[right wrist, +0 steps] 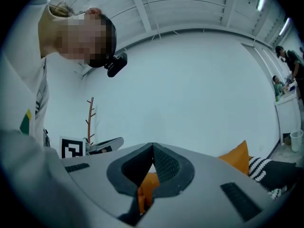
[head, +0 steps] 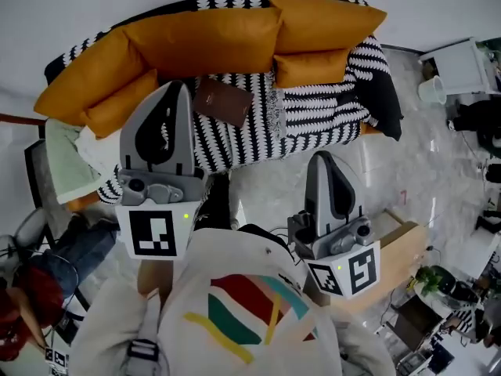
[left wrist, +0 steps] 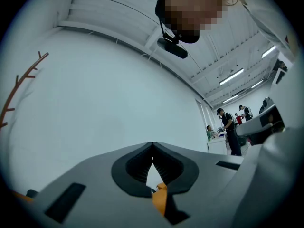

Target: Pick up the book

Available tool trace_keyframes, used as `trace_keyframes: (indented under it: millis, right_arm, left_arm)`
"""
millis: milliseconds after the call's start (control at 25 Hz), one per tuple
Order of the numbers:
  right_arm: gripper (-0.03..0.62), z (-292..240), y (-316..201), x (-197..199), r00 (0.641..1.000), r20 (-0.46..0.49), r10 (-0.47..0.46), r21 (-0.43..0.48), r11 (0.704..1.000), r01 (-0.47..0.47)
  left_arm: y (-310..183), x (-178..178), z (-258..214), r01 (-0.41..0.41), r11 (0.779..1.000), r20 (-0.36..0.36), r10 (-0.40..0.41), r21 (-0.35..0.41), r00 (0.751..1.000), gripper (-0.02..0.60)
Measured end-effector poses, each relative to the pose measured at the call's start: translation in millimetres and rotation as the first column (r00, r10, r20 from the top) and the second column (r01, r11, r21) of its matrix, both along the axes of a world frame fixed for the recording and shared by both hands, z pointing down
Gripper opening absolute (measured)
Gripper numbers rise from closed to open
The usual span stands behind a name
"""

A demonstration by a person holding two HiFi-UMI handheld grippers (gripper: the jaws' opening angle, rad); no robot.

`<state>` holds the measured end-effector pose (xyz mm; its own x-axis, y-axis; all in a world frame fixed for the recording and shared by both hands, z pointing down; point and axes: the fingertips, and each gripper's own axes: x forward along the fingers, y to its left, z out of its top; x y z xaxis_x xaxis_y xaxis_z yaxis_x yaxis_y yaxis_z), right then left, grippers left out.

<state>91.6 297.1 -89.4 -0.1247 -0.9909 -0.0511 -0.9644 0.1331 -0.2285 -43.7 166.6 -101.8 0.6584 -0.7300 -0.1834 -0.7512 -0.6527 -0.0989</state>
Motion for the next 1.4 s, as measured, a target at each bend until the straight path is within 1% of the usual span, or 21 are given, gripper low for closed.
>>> trace_keyframes:
  millis: [80, 200, 320, 480, 680, 880, 1040, 1080, 1160, 1200, 1240, 1280, 1320, 1400]
  right_arm:
    - [0.012, -9.0, -27.3, -0.8, 1.000, 0.004, -0.017, 0.016, 1.000, 0.017]
    - [0.012, -17.1, -58.9, 2.3, 1.000, -0.027, -0.002, 0.028, 1.000, 0.003]
    - [0.012, -12.3, -78.2, 5.0, 1.000, -0.027, -0.003, 0.005, 1.000, 0.003]
    - [0.012, -0.6, -101.4, 12.8, 0.999, -0.027, -0.044, -0.029, 0.999, 0.043]
    - [0.012, 5.4, -126.0, 35.9, 0.996, 0.016, -0.087, -0.036, 0.996, 0.087]
    - [0.012, -2.2, -157.4, 55.4, 0.992, 0.025, -0.122, -0.005, 0.992, 0.122]
    - [0.012, 1.3, -171.6, 62.4, 0.988, 0.030, -0.150, -0.002, 0.989, 0.150]
    - [0.012, 3.4, -173.1, 60.7, 0.984, 0.026, -0.177, 0.006, 0.984, 0.177]
    - [0.015, 7.6, -174.8, 52.7, 0.964, 0.039, -0.265, 0.041, 0.964, 0.263]
    - [0.029, 12.2, -177.1, 49.3, 0.951, 0.068, -0.301, 0.057, 0.953, 0.298]
    - [0.108, 21.0, -181.8, 47.5, 0.940, 0.108, -0.323, 0.060, 0.946, 0.318]
    - [0.220, 35.3, -188.9, 47.1, 0.932, 0.149, -0.330, 0.044, 0.944, 0.327]
    - [0.245, 54.9, -197.9, 47.7, 0.927, 0.182, -0.327, 0.013, 0.944, 0.331]
    - [0.259, 104.5, -218.2, 48.8, 0.921, 0.215, -0.326, -0.068, 0.935, 0.347]
  left_arm:
    - [-23.8, 4.9, -1.9, -0.022, 1.000, -0.017, 0.022, -0.003, 1.000, 0.003]
    - [-55.6, 7.6, -9.7, -0.033, 0.999, -0.056, 0.034, 0.009, 0.998, 0.003]
    - [-76.7, 7.1, -17.2, -0.010, 1.000, -0.073, 0.012, 0.023, 0.997, 0.003]
    - [-99.6, 9.5, -18.2, 0.042, 0.998, -0.064, -0.039, 0.041, 0.997, 0.003]
    - [-108.5, 20.2, -33.5, 0.086, 0.994, -0.066, -0.082, 0.067, 0.994, 0.003]
    - [-115.0, 35.5, -55.1, 0.125, 0.981, -0.054, -0.118, 0.146, 0.992, 0.003]
    - [-117.3, 48.7, -46.9, 0.130, 0.983, -0.046, -0.125, 0.131, 0.991, 0.003]
    - [-118.0, 51.7, -42.1, 0.136, 0.983, -0.047, -0.131, 0.123, 0.990, 0.003]
    - [-120.4, 56.8, -30.0, 0.152, 0.982, -0.044, -0.148, 0.111, 0.988, 0.003]
    - [-122.9, 59.4, -21.7, 0.156, 0.982, -0.037, -0.153, 0.105, 0.988, 0.003]
    - [-126.5, 62.2, -10.8, 0.155, 0.983, -0.026, -0.153, 0.097, 0.988, 0.003]
    - [-131.4, 64.9, 3.5, 0.149, 0.985, -0.012, -0.149, 0.085, 0.989, 0.003]
    - [-137.6, 67.3, 20.9, 0.145, 0.987, 0.002, -0.145, 0.070, 0.989, 0.003]
    - [-154.3, 68.9, 63.0, 0.154, 0.988, 0.018, -0.154, 0.030, 0.988, 0.003]
